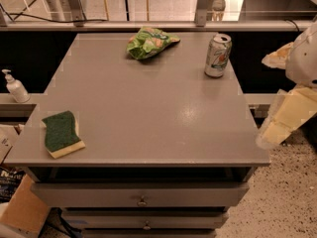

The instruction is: Move sponge near 7up can

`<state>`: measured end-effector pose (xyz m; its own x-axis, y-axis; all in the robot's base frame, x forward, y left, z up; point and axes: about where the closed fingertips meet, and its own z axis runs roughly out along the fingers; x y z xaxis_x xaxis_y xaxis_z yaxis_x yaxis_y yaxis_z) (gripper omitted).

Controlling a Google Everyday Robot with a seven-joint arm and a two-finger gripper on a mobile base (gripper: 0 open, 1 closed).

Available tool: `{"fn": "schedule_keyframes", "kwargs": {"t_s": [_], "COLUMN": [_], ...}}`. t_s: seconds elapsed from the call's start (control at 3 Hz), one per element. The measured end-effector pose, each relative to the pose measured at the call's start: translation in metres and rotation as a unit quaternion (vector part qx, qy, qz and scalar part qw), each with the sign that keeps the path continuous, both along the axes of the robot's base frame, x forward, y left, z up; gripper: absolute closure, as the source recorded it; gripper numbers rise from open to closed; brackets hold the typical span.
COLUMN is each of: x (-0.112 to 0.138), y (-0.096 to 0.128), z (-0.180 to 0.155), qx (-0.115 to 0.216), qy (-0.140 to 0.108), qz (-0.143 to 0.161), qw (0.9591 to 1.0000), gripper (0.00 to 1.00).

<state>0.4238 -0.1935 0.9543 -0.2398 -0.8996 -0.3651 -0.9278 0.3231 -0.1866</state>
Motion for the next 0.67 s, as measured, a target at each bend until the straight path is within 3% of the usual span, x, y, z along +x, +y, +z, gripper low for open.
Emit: {"fn": "schedule_keyframes", "kwargs": {"t_s": [0.33,0.67], "x": [-0.011,-0.018], "y": [0.031,0.070], "z": [-0.026,-0.047], "qx": [0.072,0.146], "qy": [0.011,0.029], "qz": [0.005,0.020], "qw": [0.9973,0.9887], "gripper": [0.00,0.00]}}
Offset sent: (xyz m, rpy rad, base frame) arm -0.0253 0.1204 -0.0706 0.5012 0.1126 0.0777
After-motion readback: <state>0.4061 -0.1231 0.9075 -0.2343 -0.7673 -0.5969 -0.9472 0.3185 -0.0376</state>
